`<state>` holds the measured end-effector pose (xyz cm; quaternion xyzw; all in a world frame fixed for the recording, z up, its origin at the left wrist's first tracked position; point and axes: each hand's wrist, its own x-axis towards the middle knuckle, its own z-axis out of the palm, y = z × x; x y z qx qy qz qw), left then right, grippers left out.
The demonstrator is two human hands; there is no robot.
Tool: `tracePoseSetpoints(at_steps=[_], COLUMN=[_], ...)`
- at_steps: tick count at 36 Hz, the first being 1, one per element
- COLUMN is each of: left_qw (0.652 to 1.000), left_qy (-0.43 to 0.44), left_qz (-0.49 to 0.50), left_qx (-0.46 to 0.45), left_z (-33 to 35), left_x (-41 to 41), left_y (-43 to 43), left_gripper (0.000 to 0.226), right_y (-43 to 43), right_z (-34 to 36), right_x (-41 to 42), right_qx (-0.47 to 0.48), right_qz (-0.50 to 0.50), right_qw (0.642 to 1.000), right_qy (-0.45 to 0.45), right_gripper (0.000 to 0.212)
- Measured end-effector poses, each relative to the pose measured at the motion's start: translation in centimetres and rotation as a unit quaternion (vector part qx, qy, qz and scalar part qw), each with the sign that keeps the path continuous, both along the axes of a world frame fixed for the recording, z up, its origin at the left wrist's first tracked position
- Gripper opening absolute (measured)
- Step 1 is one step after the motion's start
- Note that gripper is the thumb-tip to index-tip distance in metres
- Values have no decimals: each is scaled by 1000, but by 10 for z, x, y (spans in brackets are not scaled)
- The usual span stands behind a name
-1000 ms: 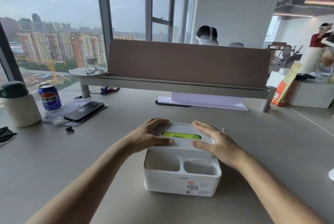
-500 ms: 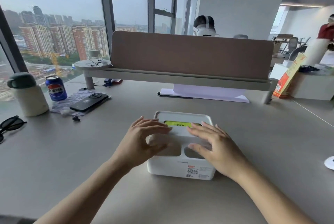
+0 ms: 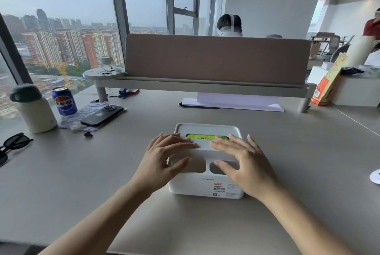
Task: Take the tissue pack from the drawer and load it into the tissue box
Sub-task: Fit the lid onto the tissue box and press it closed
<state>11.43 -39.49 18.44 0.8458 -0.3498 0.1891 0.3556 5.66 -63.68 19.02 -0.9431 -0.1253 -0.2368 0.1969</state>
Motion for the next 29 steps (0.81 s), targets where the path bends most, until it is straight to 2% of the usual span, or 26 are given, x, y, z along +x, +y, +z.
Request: tracePoseSetpoints(at_steps=[2, 4, 9, 12, 20, 25, 29], left_qw=[1000, 1000, 989, 979, 982, 976, 956], left_qy=[5, 18, 125, 170, 155, 191, 248], left_qz=[-3, -15, -42, -52, -53, -37, -46], left_qx=[7, -2, -70, -94, -92, -95, -149], left_z=[-1, -2, -13, -19, -22, -18, -20], left_x=[0, -2, -6, -4, -2, -8, -19], left_y=[2, 6, 21, 23, 20, 22, 22], left_gripper=[34, 42, 78, 78, 65, 75, 80], right_y=[-1, -4, -28, -36, -35, -34, -30], right_z=[-1, -4, -17, -18, -16, -10, -11], right_x=[-3, -6, -12, -16, -19, -21, -23], right_qx=[10, 59, 152, 190, 234, 225, 256], right_qz=[8, 13, 13, 47, 70, 58, 57], right_qw=[1000, 998, 988, 979, 965, 966, 955], right_qy=[2, 5, 10, 59, 94, 115, 141], right_gripper=[52, 56, 71, 70, 61, 71, 73])
